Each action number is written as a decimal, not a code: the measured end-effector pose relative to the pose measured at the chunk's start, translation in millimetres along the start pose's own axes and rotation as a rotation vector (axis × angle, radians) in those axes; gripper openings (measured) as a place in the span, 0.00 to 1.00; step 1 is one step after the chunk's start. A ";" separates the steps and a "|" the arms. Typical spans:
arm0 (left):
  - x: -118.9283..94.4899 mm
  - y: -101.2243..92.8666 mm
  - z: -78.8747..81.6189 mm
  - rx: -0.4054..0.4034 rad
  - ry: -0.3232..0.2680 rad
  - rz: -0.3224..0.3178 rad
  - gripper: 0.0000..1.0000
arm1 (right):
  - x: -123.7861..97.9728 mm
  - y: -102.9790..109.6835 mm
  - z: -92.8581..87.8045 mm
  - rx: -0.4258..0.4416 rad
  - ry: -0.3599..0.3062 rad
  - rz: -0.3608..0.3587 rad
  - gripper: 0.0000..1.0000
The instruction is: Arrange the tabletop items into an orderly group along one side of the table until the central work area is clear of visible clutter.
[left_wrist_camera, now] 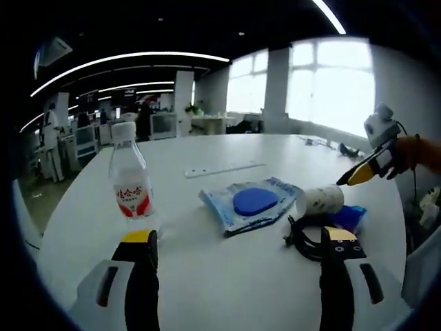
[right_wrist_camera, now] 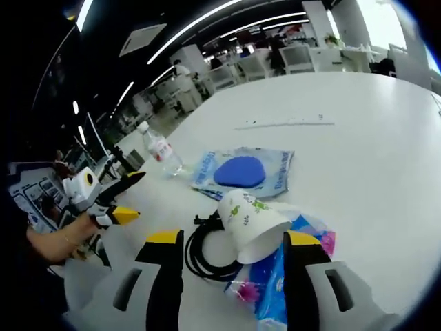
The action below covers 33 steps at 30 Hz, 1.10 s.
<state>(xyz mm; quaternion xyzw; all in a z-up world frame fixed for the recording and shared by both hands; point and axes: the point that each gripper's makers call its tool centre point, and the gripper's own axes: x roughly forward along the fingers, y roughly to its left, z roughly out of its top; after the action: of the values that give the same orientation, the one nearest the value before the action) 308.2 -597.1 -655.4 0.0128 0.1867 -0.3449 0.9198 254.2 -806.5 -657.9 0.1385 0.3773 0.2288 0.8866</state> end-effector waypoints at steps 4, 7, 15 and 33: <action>-5.8 -0.8 -0.4 0.002 -0.001 0.001 0.97 | 4.1 3.6 -3.9 0.002 -0.008 0.011 0.42; -8.8 -0.9 -1.3 -0.005 -0.001 0.003 0.96 | 6.4 4.0 -5.7 -0.001 -0.015 0.009 0.33; -12.7 -6.3 -3.5 -0.014 -0.001 0.003 0.95 | 8.1 -3.1 -6.8 0.002 -0.038 -0.017 0.18; -16.1 -23.5 -3.7 -0.001 0.002 -0.034 0.92 | 13.6 13.0 2.3 -0.032 -0.095 0.034 0.00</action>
<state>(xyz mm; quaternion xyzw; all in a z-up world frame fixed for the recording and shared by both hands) 280.8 -604.3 -650.7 0.0093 0.1878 -0.3604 0.9137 260.3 -788.5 -659.1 0.1414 0.3288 0.2432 0.9015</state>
